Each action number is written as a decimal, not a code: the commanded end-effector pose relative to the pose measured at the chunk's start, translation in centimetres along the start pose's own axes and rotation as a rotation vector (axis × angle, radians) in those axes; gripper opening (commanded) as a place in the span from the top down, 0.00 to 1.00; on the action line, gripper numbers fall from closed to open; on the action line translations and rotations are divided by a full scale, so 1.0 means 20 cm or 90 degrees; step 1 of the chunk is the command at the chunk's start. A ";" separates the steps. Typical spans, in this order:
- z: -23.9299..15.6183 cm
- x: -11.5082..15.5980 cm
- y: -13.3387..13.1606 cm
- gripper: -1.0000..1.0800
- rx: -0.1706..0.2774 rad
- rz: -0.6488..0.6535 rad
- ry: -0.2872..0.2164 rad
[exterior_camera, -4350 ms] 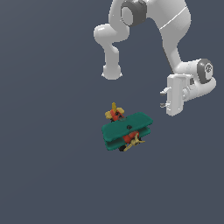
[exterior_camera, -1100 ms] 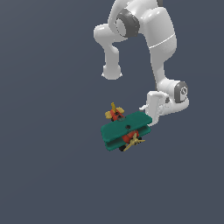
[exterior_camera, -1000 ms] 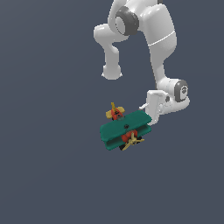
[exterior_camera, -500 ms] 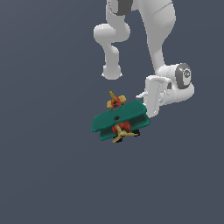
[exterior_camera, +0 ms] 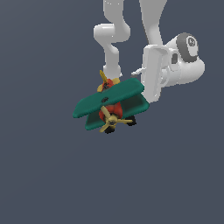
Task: Pick up the object and move it to a goal position.
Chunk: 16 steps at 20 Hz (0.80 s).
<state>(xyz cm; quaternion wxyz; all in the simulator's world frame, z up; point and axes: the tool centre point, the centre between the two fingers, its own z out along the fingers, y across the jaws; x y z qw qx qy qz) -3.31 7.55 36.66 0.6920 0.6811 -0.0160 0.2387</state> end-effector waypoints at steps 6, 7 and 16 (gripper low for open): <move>0.18 0.19 0.42 1.00 -0.004 0.004 0.002; 0.20 0.21 0.47 1.00 -0.004 0.005 0.002; 0.31 0.35 0.74 1.00 -0.004 0.007 0.005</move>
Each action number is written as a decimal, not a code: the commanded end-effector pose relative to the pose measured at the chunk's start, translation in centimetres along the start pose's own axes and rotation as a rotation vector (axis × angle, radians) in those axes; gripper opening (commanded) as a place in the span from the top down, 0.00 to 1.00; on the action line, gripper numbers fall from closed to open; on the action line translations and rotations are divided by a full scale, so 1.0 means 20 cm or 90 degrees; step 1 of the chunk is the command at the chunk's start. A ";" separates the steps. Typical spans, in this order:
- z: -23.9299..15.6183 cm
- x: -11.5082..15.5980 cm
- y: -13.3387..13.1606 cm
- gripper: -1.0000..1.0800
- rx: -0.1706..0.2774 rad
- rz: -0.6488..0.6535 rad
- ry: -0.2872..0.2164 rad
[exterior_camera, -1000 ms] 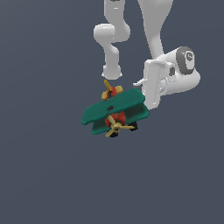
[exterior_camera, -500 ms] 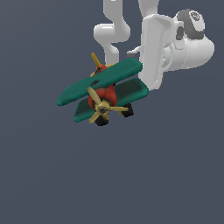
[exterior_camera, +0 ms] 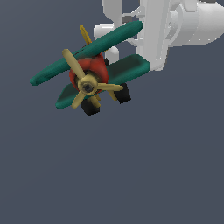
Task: Pick up the object and move it to a goal position.
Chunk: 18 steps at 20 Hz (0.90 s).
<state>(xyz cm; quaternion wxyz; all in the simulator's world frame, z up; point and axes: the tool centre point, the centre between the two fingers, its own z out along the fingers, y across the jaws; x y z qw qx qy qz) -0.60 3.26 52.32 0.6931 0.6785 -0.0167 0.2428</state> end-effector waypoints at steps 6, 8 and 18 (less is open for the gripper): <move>0.02 0.03 0.05 1.00 0.001 0.002 0.000; 0.02 0.04 0.06 1.00 0.001 0.002 0.000; 0.07 0.16 0.16 1.00 0.001 0.002 0.000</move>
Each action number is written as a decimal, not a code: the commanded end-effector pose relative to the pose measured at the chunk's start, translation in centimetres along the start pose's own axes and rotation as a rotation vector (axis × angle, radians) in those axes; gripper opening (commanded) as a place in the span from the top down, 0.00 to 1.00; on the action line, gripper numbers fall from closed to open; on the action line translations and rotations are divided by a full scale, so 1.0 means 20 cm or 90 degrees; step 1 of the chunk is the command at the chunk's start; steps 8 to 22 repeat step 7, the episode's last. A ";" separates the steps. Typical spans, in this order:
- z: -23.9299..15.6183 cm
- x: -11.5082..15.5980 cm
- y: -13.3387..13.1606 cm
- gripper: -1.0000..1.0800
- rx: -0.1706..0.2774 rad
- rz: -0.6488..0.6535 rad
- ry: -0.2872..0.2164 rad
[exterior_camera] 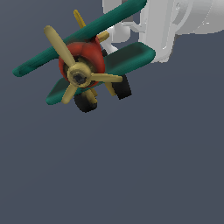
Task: Pick up the object and move it to a goal position.
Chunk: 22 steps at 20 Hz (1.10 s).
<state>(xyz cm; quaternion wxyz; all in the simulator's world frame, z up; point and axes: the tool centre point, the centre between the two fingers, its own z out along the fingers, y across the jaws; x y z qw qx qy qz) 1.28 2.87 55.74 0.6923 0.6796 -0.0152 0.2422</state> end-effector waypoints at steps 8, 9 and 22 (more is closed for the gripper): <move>0.02 0.07 0.07 1.00 -0.002 0.004 0.000; 0.02 0.07 0.07 1.00 -0.002 0.004 0.000; 0.02 0.07 0.07 1.00 -0.002 0.004 0.000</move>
